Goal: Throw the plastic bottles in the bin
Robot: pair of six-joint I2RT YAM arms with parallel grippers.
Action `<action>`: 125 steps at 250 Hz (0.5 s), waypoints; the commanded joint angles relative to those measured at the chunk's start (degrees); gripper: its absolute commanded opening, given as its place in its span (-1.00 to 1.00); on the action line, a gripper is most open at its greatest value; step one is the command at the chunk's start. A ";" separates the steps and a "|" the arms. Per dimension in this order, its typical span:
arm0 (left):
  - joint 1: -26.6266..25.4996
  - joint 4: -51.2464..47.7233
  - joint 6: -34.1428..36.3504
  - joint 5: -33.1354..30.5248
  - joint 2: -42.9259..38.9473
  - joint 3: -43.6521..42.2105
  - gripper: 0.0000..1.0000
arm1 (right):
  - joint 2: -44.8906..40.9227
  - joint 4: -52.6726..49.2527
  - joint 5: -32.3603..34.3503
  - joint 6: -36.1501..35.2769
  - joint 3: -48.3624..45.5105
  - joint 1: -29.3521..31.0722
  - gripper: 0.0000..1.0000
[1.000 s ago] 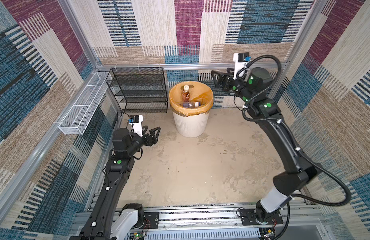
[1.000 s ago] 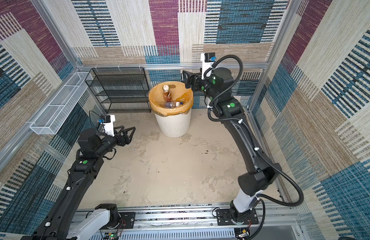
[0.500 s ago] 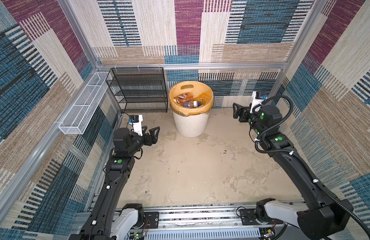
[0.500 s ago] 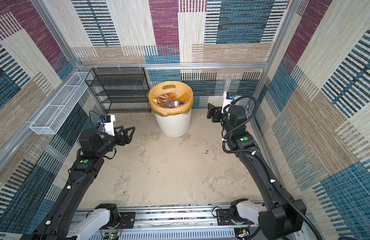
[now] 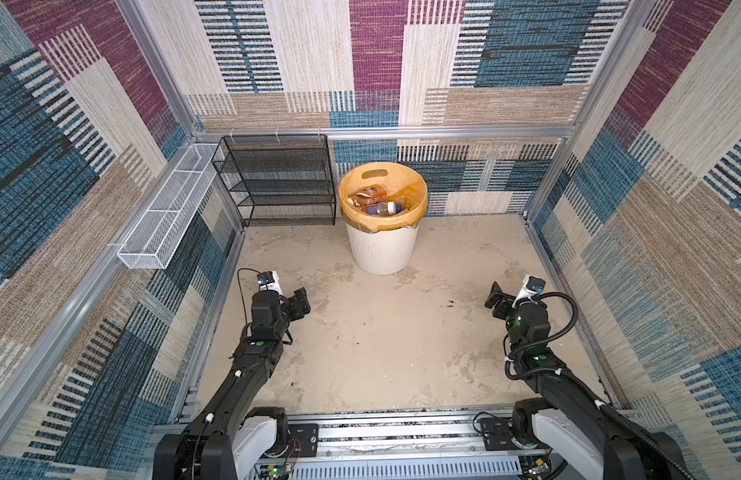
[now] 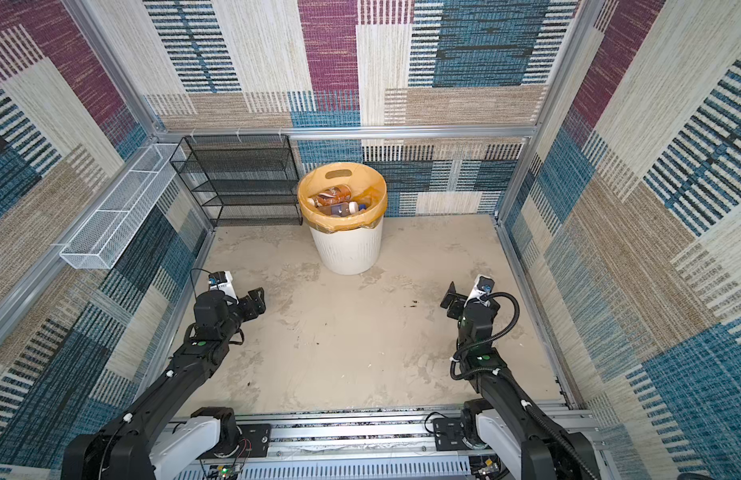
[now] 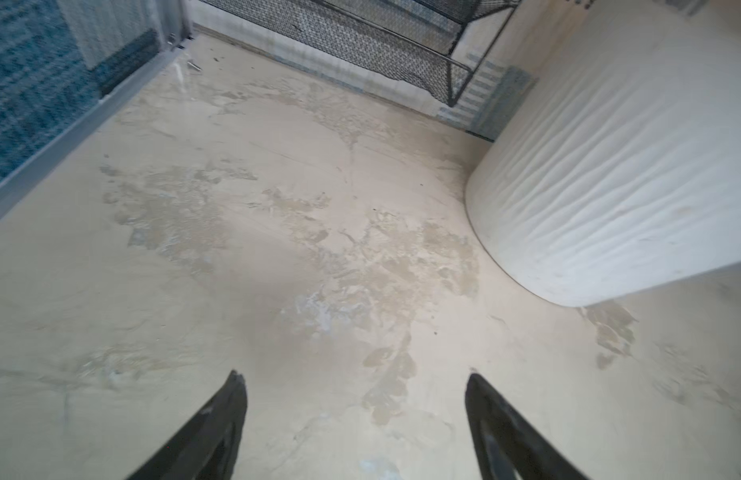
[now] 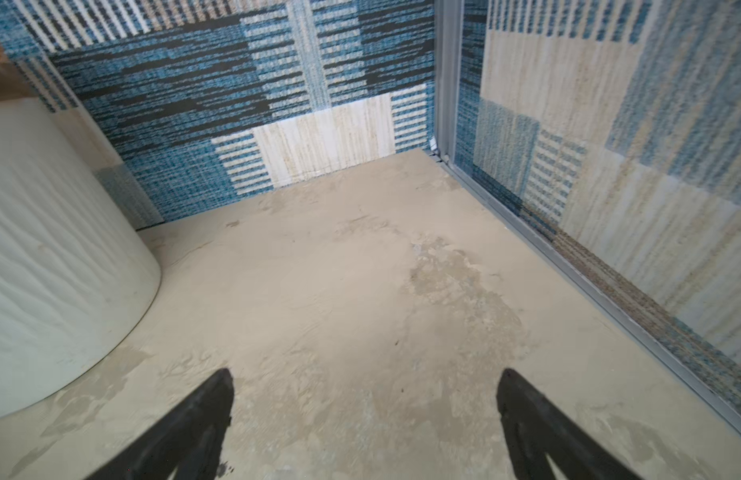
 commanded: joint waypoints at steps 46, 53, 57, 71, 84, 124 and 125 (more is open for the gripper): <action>0.09 19.22 7.76 -13.26 5.09 -5.03 0.70 | 3.88 21.79 4.20 -0.77 -6.65 -0.63 0.97; 0.11 19.47 8.39 -13.29 5.64 -5.14 0.70 | 4.42 23.23 4.19 -1.12 -7.06 -0.70 0.97; 0.09 19.67 8.74 -13.36 6.04 -5.18 0.70 | 4.88 24.11 4.19 -1.40 -7.25 -0.72 0.97; 0.09 20.72 9.55 -14.08 7.92 -5.44 0.72 | 6.72 27.16 3.89 -2.48 -7.83 -1.03 0.97; 0.09 21.86 10.65 -13.63 10.04 -5.90 0.74 | 9.02 29.74 3.58 -3.03 -7.94 -1.06 0.97; 0.16 30.61 15.93 -11.91 15.29 -6.77 0.78 | 19.23 41.38 1.78 -6.17 -7.17 -1.25 0.97; 0.16 30.65 16.12 -11.85 15.30 -6.73 0.78 | 19.43 41.50 1.60 -6.26 -7.11 -1.25 0.97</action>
